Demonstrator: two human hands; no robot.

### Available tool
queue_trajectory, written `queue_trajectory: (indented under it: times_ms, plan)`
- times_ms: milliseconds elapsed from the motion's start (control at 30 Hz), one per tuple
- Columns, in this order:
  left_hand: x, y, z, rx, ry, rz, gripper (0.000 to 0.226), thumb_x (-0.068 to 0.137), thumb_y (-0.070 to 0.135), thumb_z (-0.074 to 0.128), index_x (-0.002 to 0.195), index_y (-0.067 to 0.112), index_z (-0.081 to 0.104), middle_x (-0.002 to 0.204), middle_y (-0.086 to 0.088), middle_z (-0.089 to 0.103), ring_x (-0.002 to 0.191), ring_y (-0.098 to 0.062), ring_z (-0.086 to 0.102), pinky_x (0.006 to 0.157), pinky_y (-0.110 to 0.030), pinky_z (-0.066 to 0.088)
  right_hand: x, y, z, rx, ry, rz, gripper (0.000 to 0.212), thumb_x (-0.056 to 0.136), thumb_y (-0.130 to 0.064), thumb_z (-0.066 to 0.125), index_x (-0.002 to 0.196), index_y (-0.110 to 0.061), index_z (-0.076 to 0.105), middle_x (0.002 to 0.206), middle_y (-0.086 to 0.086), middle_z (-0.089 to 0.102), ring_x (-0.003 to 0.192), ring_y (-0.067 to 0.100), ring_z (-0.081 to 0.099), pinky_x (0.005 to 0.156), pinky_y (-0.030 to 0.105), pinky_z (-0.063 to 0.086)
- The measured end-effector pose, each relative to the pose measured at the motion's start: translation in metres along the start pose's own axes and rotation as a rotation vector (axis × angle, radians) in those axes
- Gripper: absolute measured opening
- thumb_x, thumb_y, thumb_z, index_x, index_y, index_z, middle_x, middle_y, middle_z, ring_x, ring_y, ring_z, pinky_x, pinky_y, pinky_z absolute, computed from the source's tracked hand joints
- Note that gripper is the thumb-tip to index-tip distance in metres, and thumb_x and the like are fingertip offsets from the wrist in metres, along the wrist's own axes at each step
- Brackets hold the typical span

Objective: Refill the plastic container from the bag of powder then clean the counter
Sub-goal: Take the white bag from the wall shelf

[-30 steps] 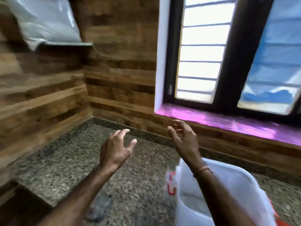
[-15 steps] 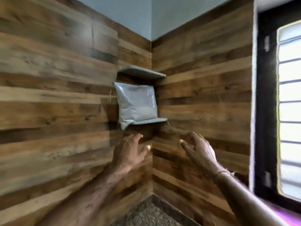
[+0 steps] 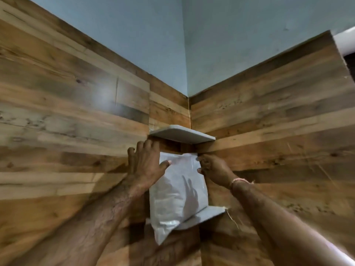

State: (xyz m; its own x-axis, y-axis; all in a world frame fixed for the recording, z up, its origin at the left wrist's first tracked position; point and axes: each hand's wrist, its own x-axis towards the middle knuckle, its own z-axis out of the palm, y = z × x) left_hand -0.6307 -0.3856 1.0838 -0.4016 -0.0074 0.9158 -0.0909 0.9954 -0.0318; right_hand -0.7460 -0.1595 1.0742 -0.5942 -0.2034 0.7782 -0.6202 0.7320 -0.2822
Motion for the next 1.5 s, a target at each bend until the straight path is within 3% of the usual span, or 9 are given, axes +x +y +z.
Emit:
queue_trajectory:
  times_ms: [167,267,400,733,833,933,1033,1233,1500]
  plan:
    - [0.041,-0.013,0.021,-0.084,-0.053,-0.041,0.05,0.089,0.068,0.059,0.111,0.024,0.064,0.108,0.002,0.07,0.086,-0.017,0.059,0.07,-0.03,0.04,0.079,0.001,0.02,-0.139,-0.033,-0.091,0.049,0.091,-0.018,0.072,0.14,-0.023,0.062,0.141,0.008,0.06,0.125,0.03,0.058,0.105,0.035,0.049]
    - [0.051,-0.015,0.029,-0.143,0.007,-0.049,0.042,0.087,0.063,0.066,0.105,0.025,0.068,0.097,0.005,0.07,0.077,-0.013,0.055,0.062,-0.027,0.035,0.1,-0.005,0.028,-0.211,-0.067,-0.142,0.05,0.094,-0.009,0.068,0.142,-0.022,0.061,0.146,0.008,0.056,0.129,0.03,0.055,0.105,0.036,0.05]
    - [0.054,-0.021,0.038,-0.225,0.008,-0.081,0.037,0.088,0.059,0.069,0.099,0.024,0.07,0.088,0.006,0.067,0.074,-0.012,0.057,0.052,-0.025,0.026,0.118,0.0,0.043,-0.224,-0.089,-0.098,0.041,0.096,-0.017,0.068,0.137,-0.019,0.064,0.124,0.005,0.063,0.094,0.025,0.066,0.065,0.029,0.059]
    - [0.055,-0.015,0.045,-0.401,0.177,-0.089,0.034,0.091,0.053,0.069,0.106,0.023,0.075,0.103,0.003,0.075,0.082,-0.008,0.055,0.073,-0.027,0.038,0.103,0.007,0.035,-0.187,0.181,-0.002,0.015,0.094,-0.021,0.066,0.104,-0.016,0.075,0.108,0.006,0.071,0.103,0.028,0.067,0.089,0.04,0.057]
    - [0.055,-0.009,0.026,-0.378,0.225,-0.051,0.036,0.09,0.054,0.069,0.104,0.023,0.077,0.102,0.002,0.076,0.081,-0.007,0.053,0.072,-0.028,0.037,0.085,0.002,0.0,-0.26,0.229,0.0,0.015,0.091,-0.027,0.068,0.1,-0.018,0.077,0.105,0.007,0.073,0.094,0.029,0.067,0.084,0.043,0.059]
    - [0.051,0.002,0.004,-0.414,0.226,-0.029,0.039,0.088,0.059,0.069,0.1,0.024,0.08,0.098,0.003,0.077,0.078,-0.008,0.054,0.067,-0.027,0.034,0.058,0.004,-0.042,-0.31,0.243,-0.012,0.007,0.086,-0.028,0.07,0.084,-0.022,0.074,0.086,0.008,0.071,0.08,0.031,0.066,0.07,0.04,0.056]
    - [0.033,0.028,-0.022,-0.466,0.194,0.007,0.039,0.086,0.06,0.07,0.095,0.024,0.081,0.093,0.004,0.077,0.075,-0.009,0.056,0.055,-0.023,0.029,0.017,0.011,-0.089,-0.349,0.212,-0.019,0.016,0.083,-0.026,0.073,0.07,-0.028,0.066,0.079,0.002,0.068,0.079,0.03,0.064,0.07,0.041,0.056]
    - [-0.065,0.101,-0.054,-0.607,0.008,0.029,0.038,0.081,0.061,0.074,0.063,0.027,0.066,0.063,0.016,0.058,0.064,-0.01,0.058,0.055,-0.025,0.03,-0.119,0.044,-0.152,-0.411,0.048,0.057,0.016,0.083,-0.033,0.08,0.081,-0.019,0.073,0.075,-0.005,0.06,0.077,0.023,0.059,0.066,0.029,0.04]
    - [-0.283,0.203,-0.061,-0.807,-0.404,0.062,0.047,0.083,0.057,0.074,0.057,0.02,0.061,0.048,0.007,0.056,0.048,-0.009,0.052,0.052,-0.028,0.038,-0.353,0.11,-0.177,-0.436,-0.257,0.295,0.009,0.079,-0.024,0.082,0.077,-0.017,0.077,0.077,0.002,0.075,0.078,0.025,0.072,0.065,0.03,0.049]
